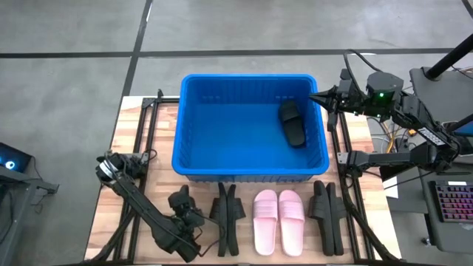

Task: Pick and place slides into bin
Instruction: Put the black slide into the blue bin

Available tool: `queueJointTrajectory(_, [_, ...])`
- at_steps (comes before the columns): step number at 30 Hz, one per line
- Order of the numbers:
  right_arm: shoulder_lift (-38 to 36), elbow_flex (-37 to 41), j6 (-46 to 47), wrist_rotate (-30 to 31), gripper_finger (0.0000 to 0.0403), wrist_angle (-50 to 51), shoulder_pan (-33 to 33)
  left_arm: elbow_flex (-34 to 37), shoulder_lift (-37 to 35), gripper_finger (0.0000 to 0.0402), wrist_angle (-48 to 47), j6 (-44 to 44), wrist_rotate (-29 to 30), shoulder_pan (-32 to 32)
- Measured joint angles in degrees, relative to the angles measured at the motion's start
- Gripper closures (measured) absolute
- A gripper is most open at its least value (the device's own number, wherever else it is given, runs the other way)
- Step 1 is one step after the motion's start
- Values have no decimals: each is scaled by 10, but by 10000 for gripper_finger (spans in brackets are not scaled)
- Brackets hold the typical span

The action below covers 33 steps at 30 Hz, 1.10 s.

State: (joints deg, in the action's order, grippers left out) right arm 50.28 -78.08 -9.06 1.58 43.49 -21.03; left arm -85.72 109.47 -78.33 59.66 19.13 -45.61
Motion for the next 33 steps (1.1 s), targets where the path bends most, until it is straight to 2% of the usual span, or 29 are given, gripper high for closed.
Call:
queueJointTrajectory(10, [0, 0, 0, 0, 394, 0, 0, 20, 0, 178, 22, 3, 28, 5])
queueJointTrajectory(13, [0, 0, 0, 0, 394, 0, 0, 22, 1, 191, 17, 2, 29, 5])
queueJointTrajectory(17, [0, 0, 0, 0, 394, 0, 0, 24, 2, 244, 9, 6, 36, 6])
queueJointTrajectory(24, [0, 0, 0, 0, 394, 0, 0, 26, 2, 379, -7, 96, 43, 7])
queueJointTrajectory(26, [0, 0, 0, 0, 394, 0, 0, 26, 2, 392, -7, 108, 44, 7])
queueJointTrajectory(33, [0, 0, 0, 0, 394, 0, 0, 7, -6, 399, -9, 88, 15, 8])
